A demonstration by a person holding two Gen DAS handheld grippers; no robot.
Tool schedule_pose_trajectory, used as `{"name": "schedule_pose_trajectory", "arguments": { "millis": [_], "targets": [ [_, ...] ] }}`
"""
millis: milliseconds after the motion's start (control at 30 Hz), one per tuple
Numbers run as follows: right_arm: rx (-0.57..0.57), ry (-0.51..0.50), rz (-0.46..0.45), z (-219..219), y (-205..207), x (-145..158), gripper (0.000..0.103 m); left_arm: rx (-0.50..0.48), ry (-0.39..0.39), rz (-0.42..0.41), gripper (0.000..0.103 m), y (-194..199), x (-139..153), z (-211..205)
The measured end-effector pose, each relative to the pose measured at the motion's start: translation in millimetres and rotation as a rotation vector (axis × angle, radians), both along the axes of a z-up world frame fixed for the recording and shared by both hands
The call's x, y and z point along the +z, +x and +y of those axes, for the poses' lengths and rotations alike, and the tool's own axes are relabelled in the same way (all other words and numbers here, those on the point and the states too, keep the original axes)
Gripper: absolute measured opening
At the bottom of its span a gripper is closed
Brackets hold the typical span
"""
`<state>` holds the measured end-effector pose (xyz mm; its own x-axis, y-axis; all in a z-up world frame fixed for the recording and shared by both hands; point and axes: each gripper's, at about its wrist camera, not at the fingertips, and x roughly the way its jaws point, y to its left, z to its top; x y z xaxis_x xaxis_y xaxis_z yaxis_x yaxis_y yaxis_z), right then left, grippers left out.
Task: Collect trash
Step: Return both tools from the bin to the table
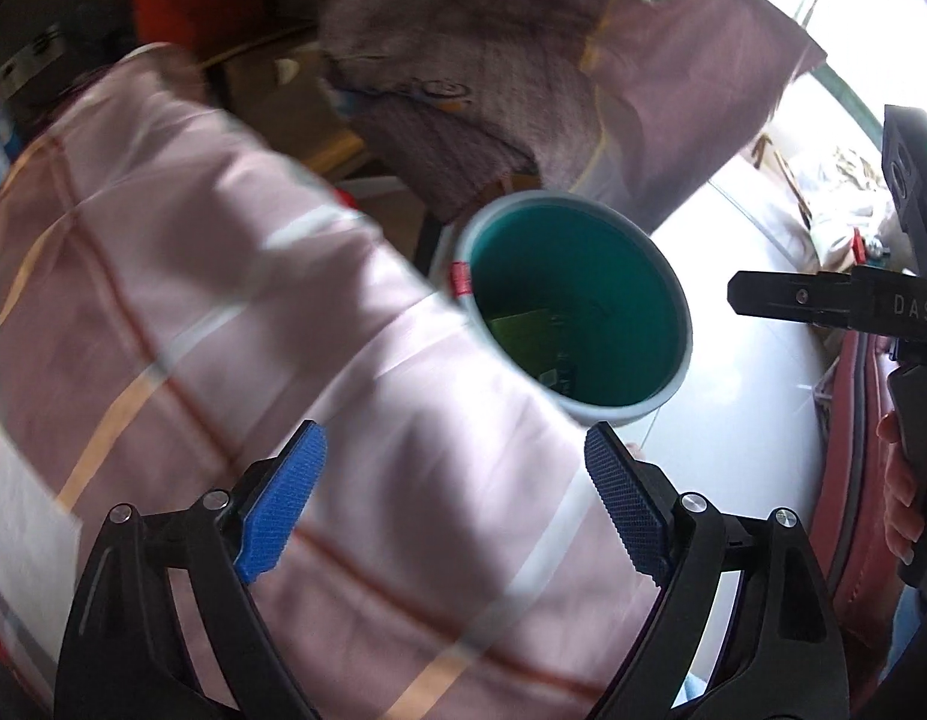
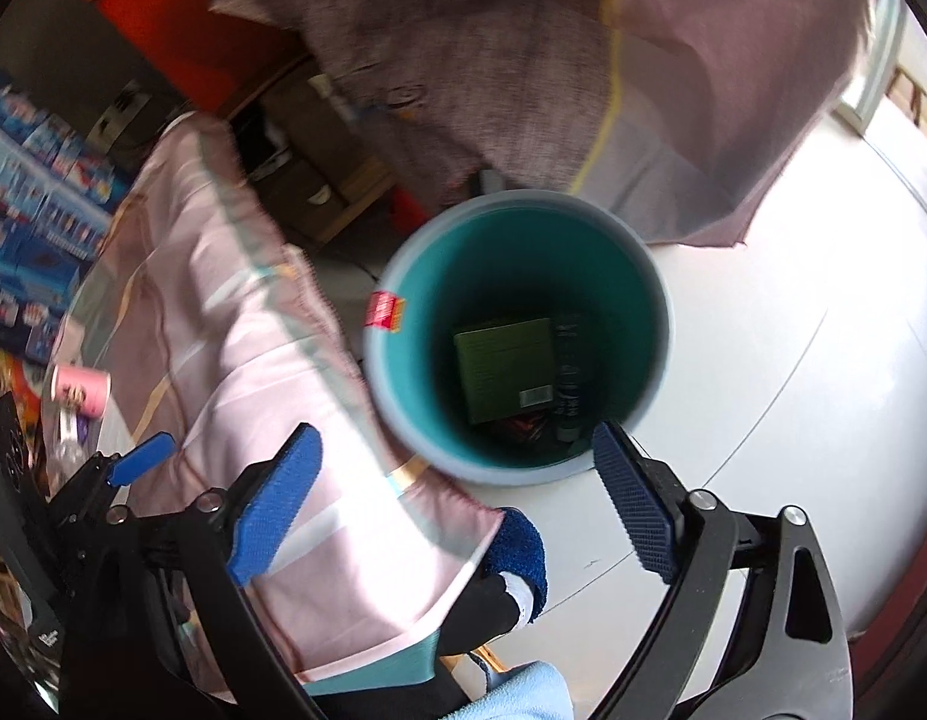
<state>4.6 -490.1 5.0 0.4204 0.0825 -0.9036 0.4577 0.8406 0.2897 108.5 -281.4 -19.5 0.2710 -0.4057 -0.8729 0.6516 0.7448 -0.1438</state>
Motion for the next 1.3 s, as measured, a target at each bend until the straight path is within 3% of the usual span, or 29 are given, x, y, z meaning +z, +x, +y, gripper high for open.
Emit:
{"name": "schedule_pose_trajectory", "arguments": {
  "millis": [100, 567, 967, 1300],
  "targets": [
    [0.042, -0.017, -0.008, 26.4, 2.6, 6.5, 0.09, 0.041, -0.011, -0.018, 0.094, -5.7, 8.5, 34.0],
    [0.286, -0.064, 0.015, 158.5, 22.5, 22.9, 0.09, 0.256, -0.043, -0.051, 0.096, -26.2, 28.8, 190.9],
    [0.607, -0.149, 0.041, 291.1, 34.0, 28.0, 0.09, 0.495, 0.0, -0.078, 0.096, -56.5, 31.1, 347.1],
    [1.037, -0.246, 0.048, 445.6, 27.5, 15.5, 0.09, 0.646, 0.023, -0.046, 0.096, -81.9, 16.1, 448.3]
  ]
}}
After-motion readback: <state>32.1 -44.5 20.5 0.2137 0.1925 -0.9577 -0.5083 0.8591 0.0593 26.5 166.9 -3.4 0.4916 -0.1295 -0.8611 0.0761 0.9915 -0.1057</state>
